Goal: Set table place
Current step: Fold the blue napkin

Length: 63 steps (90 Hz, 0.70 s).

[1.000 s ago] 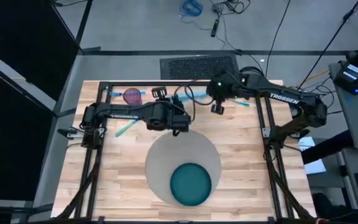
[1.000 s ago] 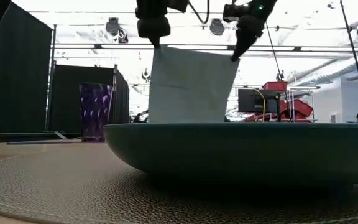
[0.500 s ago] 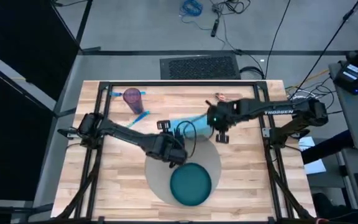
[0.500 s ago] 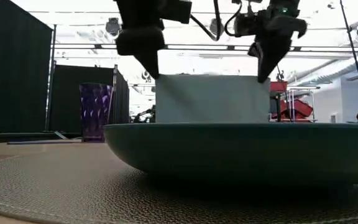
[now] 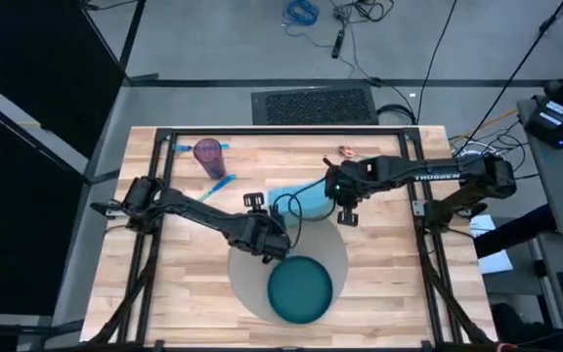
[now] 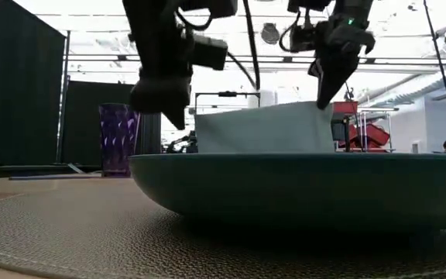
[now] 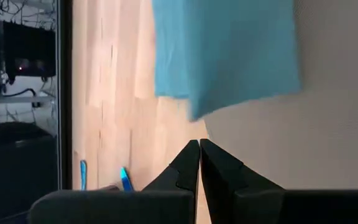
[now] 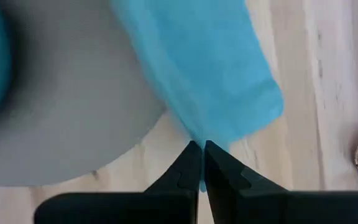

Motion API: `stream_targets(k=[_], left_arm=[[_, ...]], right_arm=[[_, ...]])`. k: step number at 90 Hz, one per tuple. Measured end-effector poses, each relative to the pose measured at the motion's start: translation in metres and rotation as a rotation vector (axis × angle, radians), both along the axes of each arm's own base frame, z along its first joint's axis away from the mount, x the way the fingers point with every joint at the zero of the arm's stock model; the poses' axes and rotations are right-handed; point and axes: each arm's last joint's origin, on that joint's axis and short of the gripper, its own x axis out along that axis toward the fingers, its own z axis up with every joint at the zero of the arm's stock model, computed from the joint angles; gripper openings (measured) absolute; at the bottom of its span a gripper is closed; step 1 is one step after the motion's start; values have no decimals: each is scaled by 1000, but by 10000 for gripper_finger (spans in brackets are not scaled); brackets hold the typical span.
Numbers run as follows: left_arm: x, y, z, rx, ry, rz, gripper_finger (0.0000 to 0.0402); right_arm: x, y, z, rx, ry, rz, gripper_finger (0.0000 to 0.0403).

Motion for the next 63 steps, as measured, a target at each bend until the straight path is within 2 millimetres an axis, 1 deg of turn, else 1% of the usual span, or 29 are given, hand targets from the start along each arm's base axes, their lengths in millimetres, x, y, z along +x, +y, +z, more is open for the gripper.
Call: stream_targets(k=[18,31,44,63], left_arm=[[4,17,-8,-9,8,-6,0],[8,26,-11,-30,-4,-15,0],[8,34,-12,-29,7,-3,0],[4,38,-8,56,52,8,0]], right_arm=[[-7,-25,-24,41,-14,-31,0],[-7,-37,-28,59,-69,-26,0],[-6,-47,-32,55,-66,-31,0],[1,-63,-49,71,-45,-35,0]])
